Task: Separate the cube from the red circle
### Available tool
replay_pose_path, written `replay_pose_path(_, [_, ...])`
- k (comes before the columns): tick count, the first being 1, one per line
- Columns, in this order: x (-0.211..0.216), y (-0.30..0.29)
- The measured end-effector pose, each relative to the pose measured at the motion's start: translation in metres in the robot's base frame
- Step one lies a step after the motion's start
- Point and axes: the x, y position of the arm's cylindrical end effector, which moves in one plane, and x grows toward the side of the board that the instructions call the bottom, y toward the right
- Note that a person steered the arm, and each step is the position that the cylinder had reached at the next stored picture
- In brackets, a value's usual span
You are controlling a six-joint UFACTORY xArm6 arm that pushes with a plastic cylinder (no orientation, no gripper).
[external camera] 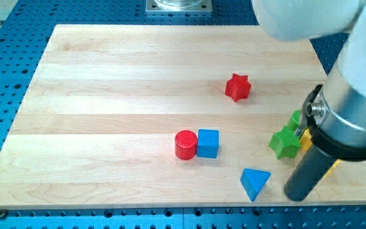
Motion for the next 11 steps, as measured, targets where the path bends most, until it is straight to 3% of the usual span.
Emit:
replay_pose_path(1, [-0.008,-0.057])
replay_pose_path(2, [-0.017,-0.073])
replay_pose_path(3, [-0.067,-0.061])
replay_pose_path(5, [-0.111,-0.09])
replay_pose_path(8, [-0.095,-0.132])
replay_pose_path(9, [-0.115,-0.152])
replay_pose_path(10, [-0.124,-0.213])
replay_pose_path(11, [-0.101,-0.278])
